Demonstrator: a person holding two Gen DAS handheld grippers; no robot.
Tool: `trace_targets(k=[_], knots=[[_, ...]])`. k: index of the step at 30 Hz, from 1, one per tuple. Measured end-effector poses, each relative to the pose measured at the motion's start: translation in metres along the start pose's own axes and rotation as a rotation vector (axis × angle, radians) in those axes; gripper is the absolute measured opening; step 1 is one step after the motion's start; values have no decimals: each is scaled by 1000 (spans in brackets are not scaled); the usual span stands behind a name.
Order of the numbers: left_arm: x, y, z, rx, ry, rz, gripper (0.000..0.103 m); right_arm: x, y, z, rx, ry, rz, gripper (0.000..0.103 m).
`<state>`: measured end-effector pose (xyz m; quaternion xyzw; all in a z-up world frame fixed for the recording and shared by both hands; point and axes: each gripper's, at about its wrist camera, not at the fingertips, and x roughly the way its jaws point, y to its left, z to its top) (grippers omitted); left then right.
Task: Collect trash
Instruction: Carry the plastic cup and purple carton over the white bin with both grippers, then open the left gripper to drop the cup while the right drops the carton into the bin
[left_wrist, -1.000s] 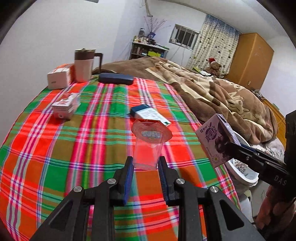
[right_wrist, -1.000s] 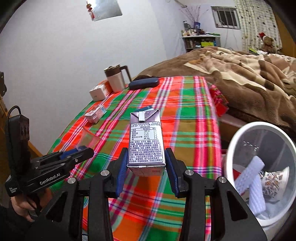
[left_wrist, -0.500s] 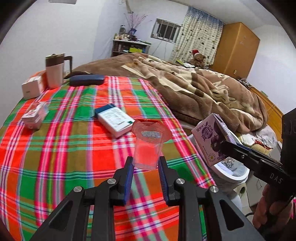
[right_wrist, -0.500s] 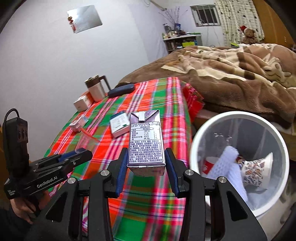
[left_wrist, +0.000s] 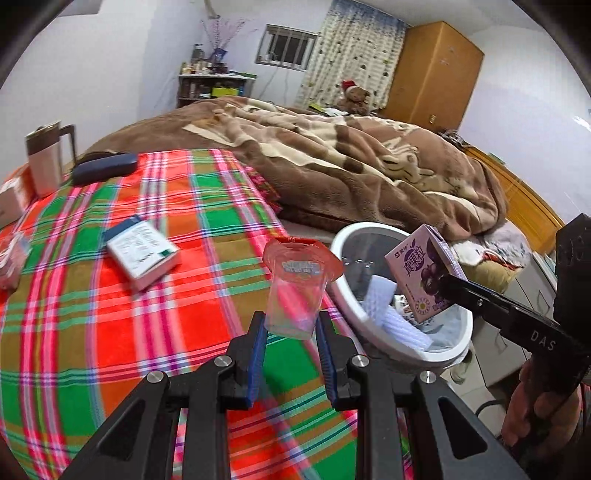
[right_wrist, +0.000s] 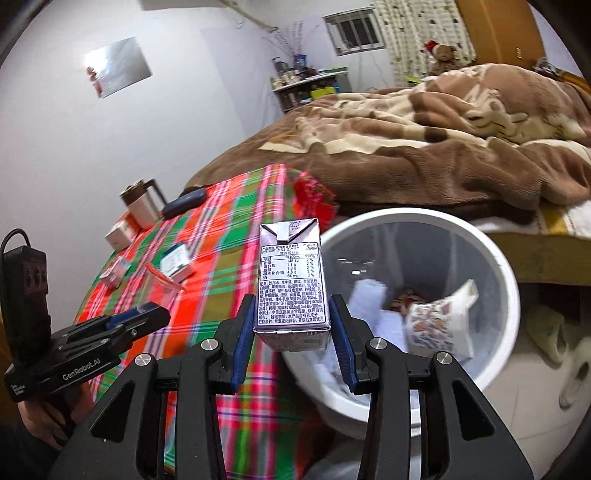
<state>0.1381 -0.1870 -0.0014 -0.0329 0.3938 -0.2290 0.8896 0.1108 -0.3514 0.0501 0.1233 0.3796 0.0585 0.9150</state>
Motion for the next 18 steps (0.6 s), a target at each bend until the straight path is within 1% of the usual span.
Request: trace_targets(k=[18], knots=[[57, -58, 8, 111, 91, -113, 28, -3, -54, -5, 107, 6, -86, 41]])
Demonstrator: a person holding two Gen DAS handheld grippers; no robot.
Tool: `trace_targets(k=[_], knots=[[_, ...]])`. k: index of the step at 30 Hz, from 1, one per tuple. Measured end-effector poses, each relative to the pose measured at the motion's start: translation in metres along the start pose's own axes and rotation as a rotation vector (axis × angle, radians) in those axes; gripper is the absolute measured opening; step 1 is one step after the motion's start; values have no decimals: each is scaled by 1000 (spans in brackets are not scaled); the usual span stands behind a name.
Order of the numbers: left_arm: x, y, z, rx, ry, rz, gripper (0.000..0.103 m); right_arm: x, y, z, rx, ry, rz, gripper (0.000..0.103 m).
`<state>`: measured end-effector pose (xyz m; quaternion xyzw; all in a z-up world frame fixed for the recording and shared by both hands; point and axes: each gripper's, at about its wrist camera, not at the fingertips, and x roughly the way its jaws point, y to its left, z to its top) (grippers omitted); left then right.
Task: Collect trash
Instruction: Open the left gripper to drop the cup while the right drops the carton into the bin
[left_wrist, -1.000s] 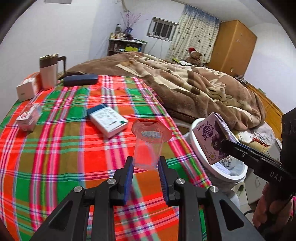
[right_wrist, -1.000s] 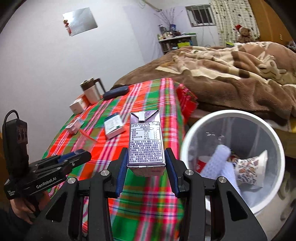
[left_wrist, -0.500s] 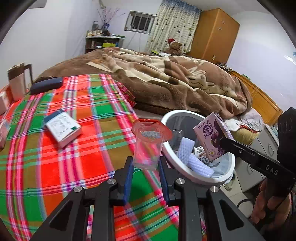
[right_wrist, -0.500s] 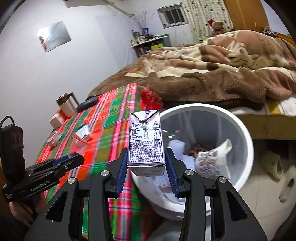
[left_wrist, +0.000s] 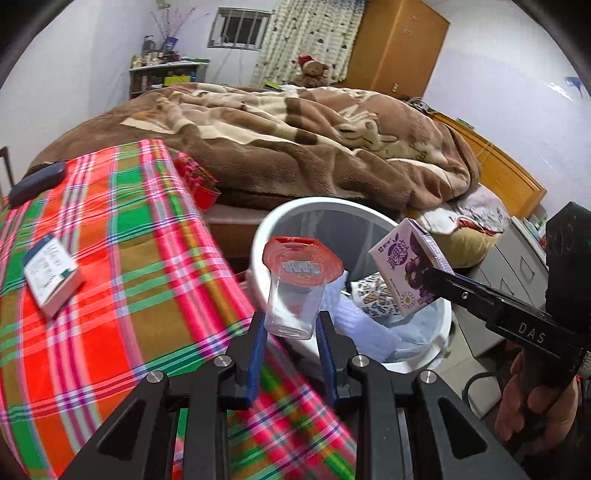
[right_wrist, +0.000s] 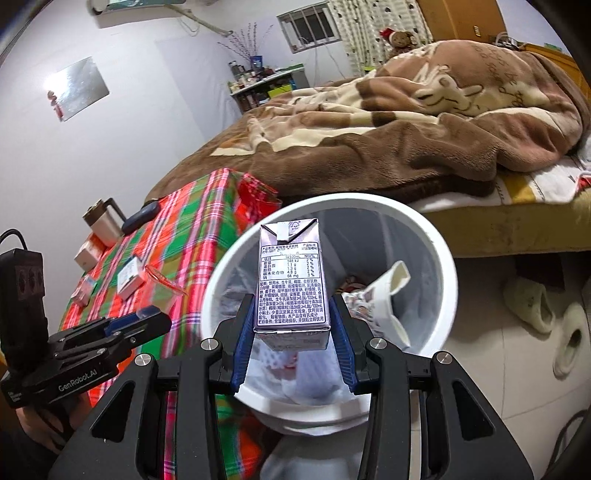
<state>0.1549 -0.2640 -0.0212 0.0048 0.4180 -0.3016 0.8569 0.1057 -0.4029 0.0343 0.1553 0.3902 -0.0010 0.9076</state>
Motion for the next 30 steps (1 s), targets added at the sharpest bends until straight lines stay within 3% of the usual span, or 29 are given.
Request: trace_targets(k=[12, 15, 16, 30], knots=[[31, -15, 8, 26, 31, -61, 28, 4, -17, 0, 20, 38, -50, 41], [34, -13, 9, 16, 29, -69, 38, 5, -18, 0, 21, 41, -50, 41], [33, -12, 9, 12, 28, -72, 42, 4, -18, 1, 19, 38, -50, 41], [-9, 13, 2, -37, -34, -38, 42, -11, 12, 2, -43, -7, -10, 42]])
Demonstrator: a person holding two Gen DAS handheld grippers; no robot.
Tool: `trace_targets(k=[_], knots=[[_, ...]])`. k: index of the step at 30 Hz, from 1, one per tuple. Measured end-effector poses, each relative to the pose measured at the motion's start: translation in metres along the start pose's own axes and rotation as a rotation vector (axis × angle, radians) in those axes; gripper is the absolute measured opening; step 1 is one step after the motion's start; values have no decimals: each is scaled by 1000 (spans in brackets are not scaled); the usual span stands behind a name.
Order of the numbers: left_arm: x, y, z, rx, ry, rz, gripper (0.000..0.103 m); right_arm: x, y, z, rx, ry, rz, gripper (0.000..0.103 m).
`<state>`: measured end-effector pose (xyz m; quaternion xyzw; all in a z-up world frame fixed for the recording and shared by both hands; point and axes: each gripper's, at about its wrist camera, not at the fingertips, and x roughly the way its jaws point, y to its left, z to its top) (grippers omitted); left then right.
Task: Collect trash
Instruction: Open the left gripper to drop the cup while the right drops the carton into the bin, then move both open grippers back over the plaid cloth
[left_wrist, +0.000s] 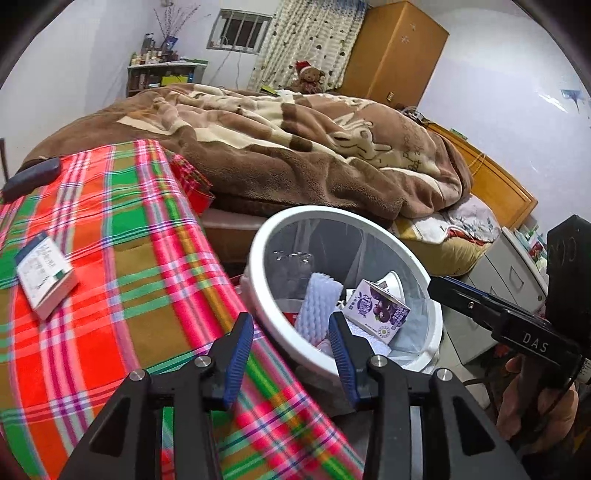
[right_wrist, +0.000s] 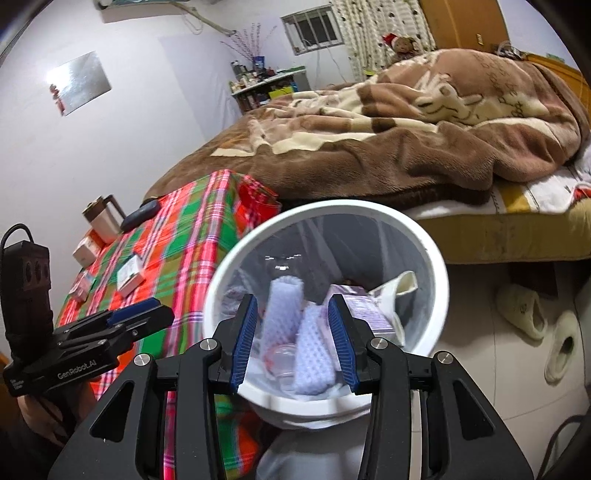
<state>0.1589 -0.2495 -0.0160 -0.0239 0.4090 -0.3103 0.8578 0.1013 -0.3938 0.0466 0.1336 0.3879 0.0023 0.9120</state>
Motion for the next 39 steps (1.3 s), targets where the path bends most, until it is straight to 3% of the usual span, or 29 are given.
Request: trace_targets(k=[4, 6, 7, 39], knots=[[-12, 9, -7, -24, 4, 26, 42, -2, 15, -2, -32, -3, 26, 45], [-19, 16, -11, -40, 1, 43, 42, -2, 19, -3, -41, -2, 35, 61], [-22, 20, -13, -45, -3, 51, 42, -2, 23, -4, -50, -2, 45, 62], [-101, 95, -58, -149, -107, 256, 42, 11, 106, -24, -275, 39, 148, 65]])
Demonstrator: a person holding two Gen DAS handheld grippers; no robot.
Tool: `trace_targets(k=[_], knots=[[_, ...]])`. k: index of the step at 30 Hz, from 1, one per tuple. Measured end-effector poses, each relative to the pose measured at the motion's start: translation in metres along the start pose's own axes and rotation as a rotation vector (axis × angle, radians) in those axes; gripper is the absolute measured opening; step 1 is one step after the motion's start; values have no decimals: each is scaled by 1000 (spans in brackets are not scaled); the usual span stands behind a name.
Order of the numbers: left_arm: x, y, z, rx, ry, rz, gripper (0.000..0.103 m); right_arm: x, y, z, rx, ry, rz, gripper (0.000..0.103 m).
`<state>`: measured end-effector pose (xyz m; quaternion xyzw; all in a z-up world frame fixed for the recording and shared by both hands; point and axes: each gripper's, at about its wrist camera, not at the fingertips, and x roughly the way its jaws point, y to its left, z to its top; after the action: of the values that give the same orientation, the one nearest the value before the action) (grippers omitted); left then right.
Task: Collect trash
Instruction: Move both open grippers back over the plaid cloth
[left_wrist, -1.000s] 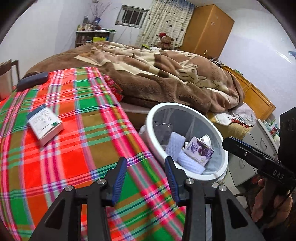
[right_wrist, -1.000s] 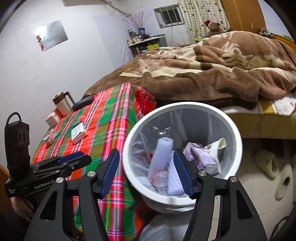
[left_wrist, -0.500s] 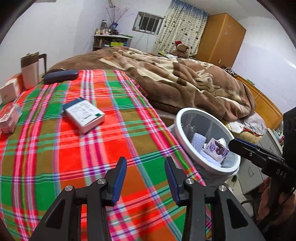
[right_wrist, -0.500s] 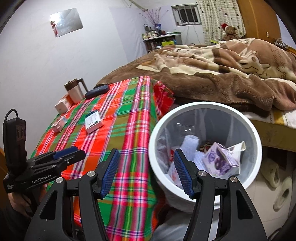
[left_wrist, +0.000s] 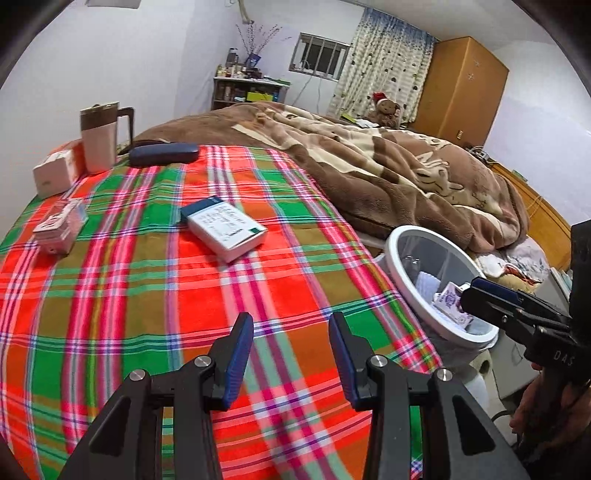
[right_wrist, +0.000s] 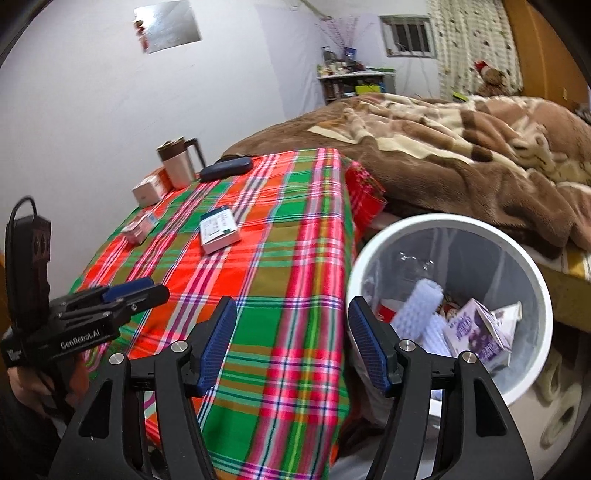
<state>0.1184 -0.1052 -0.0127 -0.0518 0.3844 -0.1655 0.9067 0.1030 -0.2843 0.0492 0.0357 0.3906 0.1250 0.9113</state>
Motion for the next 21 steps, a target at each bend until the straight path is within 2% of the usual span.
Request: trace_targets(k=[7, 21], knots=[[-7, 27, -4, -40, 6, 59, 42, 17, 20, 4, -43, 49, 52, 65], [-23, 78, 8, -95, -11, 151, 42, 42, 53, 30, -119, 59, 118, 65]])
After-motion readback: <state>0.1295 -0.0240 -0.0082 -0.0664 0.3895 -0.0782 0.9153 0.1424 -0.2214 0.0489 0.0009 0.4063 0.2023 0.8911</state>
